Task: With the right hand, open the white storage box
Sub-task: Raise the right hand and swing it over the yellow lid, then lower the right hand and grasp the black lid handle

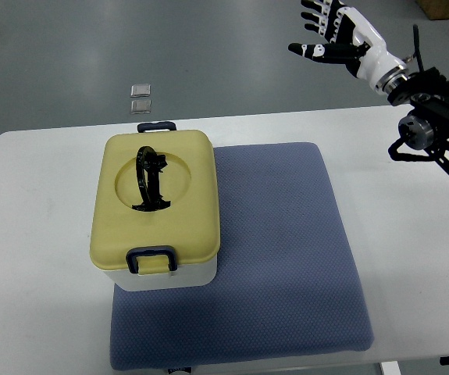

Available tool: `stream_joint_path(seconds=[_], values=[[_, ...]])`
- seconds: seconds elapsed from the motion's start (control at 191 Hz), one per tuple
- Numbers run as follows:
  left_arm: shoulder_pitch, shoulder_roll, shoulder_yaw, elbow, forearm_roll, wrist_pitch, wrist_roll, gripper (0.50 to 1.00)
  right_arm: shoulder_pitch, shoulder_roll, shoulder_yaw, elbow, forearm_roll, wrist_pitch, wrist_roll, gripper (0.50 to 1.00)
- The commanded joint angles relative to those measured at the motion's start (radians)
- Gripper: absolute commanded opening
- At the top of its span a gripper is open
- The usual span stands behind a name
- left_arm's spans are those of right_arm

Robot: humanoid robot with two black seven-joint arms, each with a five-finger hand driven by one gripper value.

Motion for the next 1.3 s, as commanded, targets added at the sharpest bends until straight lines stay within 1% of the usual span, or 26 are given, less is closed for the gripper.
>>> stream_joint_path(seconds=[0.0,0.152,0.277,0.398,0.455,0.555,0.702,0.754,0.916,1.084,1.178,1.246,1.272,1.293], values=[[0.0,0.0,0.0,0.0,0.0,0.0,0.0,1.0,0.07,-0.003,0.0,0.026,-0.13,0.026,-0.003,0.928],[0.0,0.0,0.0,0.0,0.0,0.0,0.0,1.0,0.154,0.007,0.0,0.083,-0.383,0.092,-0.003,0.928],[0.0,0.0,0.0,0.0,0.0,0.0,0.0,1.0,0.217,0.014,0.0,0.168,-0.56,0.178,-0.001,0.928],[0.0,0.0,0.0,0.0,0.0,0.0,0.0,1.0,0.26,0.02,0.0,0.244,-0.678,0.213,0.002,0.928],[0.0,0.0,0.0,0.0,0.0,0.0,0.0,1.0,0.286,0.048,-0.016,0.276,-0.759,0.236,0.008,0.928],[0.0,0.0,0.0,0.0,0.0,0.0,0.0,1.0,0.329,0.096,-0.065,0.308,-0.879,0.269,0.028,0.926],[0.0,0.0,0.0,0.0,0.0,0.0,0.0,1.0,0.395,0.119,-0.114,0.317,-0.988,0.309,0.037,0.926],[0.0,0.0,0.0,0.0,0.0,0.0,0.0,1.0,0.406,0.126,-0.122,0.319,-1.009,0.312,0.043,0.926],[0.0,0.0,0.0,0.0,0.0,0.0,0.0,1.0,0.453,0.197,-0.178,0.327,-1.126,0.309,0.057,0.924],[0.0,0.0,0.0,0.0,0.0,0.0,0.0,1.0,0.467,0.217,-0.234,0.36,-1.186,0.299,0.057,0.919],[0.0,0.0,0.0,0.0,0.0,0.0,0.0,1.0,0.466,0.237,-0.235,0.36,-1.193,0.296,0.057,0.913],[0.0,0.0,0.0,0.0,0.0,0.0,0.0,1.0,0.463,0.241,-0.237,0.36,-1.215,0.286,0.057,0.895],[0.0,0.0,0.0,0.0,0.0,0.0,0.0,1.0,0.46,0.241,-0.237,0.36,-1.221,0.275,0.057,0.872],[0.0,0.0,0.0,0.0,0.0,0.0,0.0,1.0,0.458,0.241,-0.238,0.36,-1.222,0.27,0.057,0.866]])
